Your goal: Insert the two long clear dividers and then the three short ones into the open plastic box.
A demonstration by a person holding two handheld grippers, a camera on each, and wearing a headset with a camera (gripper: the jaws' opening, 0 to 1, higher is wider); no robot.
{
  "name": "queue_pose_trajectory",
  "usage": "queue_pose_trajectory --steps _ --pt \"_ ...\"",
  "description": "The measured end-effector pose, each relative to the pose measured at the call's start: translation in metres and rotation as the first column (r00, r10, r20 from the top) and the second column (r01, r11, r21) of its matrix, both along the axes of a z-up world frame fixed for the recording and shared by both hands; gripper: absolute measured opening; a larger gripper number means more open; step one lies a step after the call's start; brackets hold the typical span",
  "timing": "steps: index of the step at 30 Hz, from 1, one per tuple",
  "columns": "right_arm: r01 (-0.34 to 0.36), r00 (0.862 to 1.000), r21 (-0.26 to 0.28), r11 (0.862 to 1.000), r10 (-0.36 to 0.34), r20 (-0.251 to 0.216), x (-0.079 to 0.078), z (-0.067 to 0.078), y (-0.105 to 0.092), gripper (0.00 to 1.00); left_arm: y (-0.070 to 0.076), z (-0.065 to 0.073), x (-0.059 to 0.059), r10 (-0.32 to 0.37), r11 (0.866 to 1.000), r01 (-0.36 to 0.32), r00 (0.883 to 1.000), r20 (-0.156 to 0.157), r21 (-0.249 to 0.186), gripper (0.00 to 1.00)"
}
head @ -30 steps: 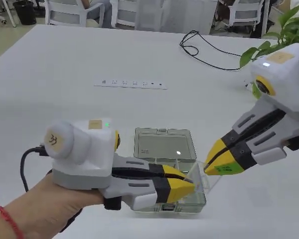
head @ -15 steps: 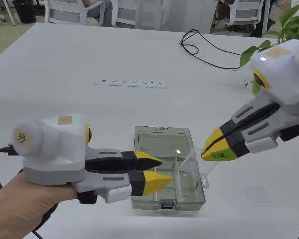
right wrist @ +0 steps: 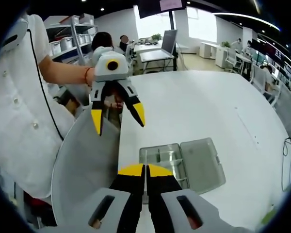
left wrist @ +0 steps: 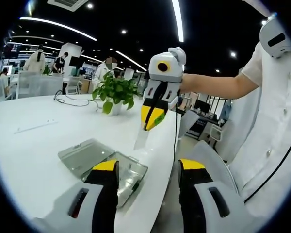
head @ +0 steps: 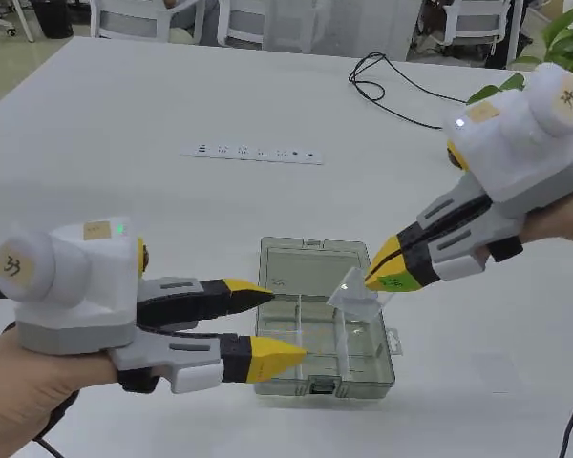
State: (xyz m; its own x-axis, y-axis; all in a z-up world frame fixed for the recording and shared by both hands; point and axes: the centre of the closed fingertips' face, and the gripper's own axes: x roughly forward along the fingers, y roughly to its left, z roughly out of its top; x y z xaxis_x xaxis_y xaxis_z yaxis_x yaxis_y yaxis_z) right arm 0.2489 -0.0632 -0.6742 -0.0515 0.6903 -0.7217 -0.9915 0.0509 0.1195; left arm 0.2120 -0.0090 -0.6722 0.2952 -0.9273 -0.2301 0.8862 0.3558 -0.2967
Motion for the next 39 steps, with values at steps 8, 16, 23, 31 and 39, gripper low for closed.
queue_pose_trajectory --steps 8,16,23,31,39 --pt "0.01 1.0 -0.034 0.999 -0.009 0.024 0.014 -0.027 0.006 0.03 0.003 -0.011 -0.002 0.0 0.999 0.0 1.0 -0.003 0.034 0.63" --pt "0.021 0.999 -0.061 0.998 -0.019 0.036 0.017 -0.051 0.01 0.03 0.006 -0.017 -0.001 0.015 0.999 -0.015 1.0 -0.008 0.039 0.73" --pt "0.021 0.999 -0.056 0.998 -0.019 0.046 0.018 -0.062 0.014 0.03 0.013 -0.022 0.002 0.038 0.998 -0.037 0.999 -0.003 0.05 0.82" --pt "0.02 0.999 -0.064 0.998 -0.017 0.049 0.029 -0.073 0.011 0.03 0.017 -0.027 0.002 0.044 0.997 -0.043 0.999 -0.011 0.065 0.86" --pt "0.018 0.999 -0.071 0.997 -0.015 0.036 0.032 -0.079 0.01 0.03 0.018 -0.025 0.004 0.054 0.997 -0.054 0.999 -0.006 0.06 0.88"
